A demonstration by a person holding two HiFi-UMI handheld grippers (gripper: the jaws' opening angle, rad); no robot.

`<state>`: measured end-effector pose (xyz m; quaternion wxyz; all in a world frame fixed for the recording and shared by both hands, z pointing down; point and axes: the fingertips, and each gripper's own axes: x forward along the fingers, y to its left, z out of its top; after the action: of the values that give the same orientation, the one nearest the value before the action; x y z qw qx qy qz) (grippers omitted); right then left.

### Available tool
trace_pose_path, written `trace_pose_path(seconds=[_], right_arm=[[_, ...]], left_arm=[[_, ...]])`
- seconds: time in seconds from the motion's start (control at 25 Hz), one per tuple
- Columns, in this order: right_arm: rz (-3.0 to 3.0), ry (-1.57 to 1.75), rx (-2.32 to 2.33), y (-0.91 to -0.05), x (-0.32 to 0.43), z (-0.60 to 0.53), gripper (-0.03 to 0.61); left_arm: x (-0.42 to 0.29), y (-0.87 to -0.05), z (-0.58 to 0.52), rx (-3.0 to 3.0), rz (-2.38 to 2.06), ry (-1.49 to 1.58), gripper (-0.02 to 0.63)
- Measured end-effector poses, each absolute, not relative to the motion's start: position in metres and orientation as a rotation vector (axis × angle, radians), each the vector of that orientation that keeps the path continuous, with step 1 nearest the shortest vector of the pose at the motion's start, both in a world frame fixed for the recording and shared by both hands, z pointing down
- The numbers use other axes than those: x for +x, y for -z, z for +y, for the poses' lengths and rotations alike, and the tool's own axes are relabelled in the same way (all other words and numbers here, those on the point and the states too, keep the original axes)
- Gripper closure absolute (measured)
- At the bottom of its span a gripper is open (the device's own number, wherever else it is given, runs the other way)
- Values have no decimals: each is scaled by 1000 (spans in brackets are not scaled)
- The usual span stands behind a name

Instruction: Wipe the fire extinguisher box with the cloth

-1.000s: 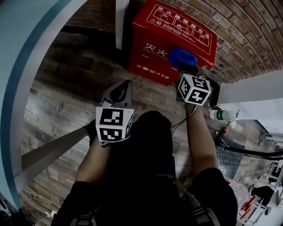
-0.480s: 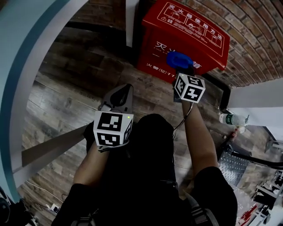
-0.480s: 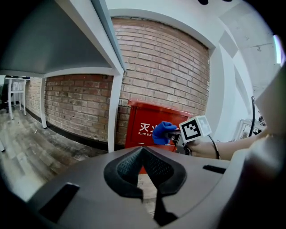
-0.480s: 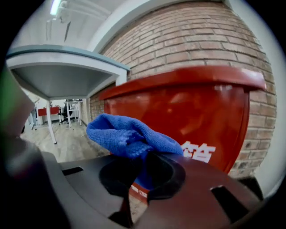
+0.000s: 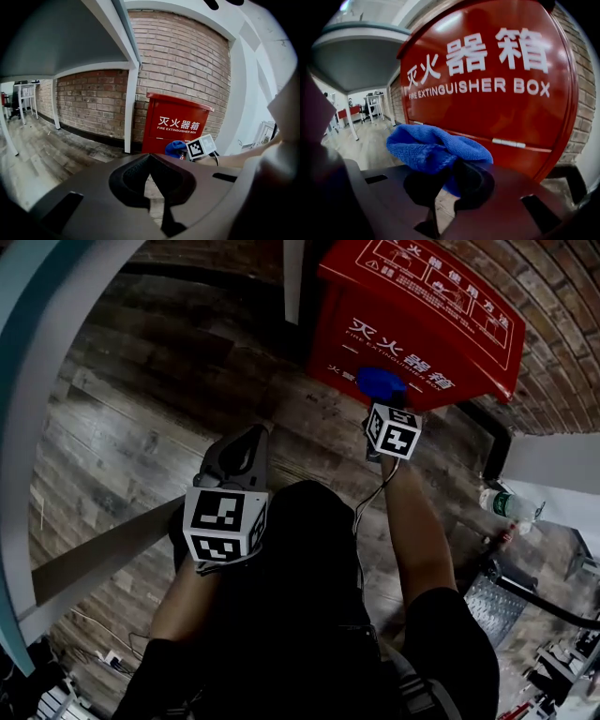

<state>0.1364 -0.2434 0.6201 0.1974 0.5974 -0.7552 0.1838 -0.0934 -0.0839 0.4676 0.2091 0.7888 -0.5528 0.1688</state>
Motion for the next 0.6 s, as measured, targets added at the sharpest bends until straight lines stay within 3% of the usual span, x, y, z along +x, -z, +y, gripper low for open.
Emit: trace_pose_path(seconds=[0.6], right_arm=[[-1773, -846, 1555, -801, 172, -234, 531]], left_arm=[[-97, -493, -71, 2150, -1566, -600, 607]])
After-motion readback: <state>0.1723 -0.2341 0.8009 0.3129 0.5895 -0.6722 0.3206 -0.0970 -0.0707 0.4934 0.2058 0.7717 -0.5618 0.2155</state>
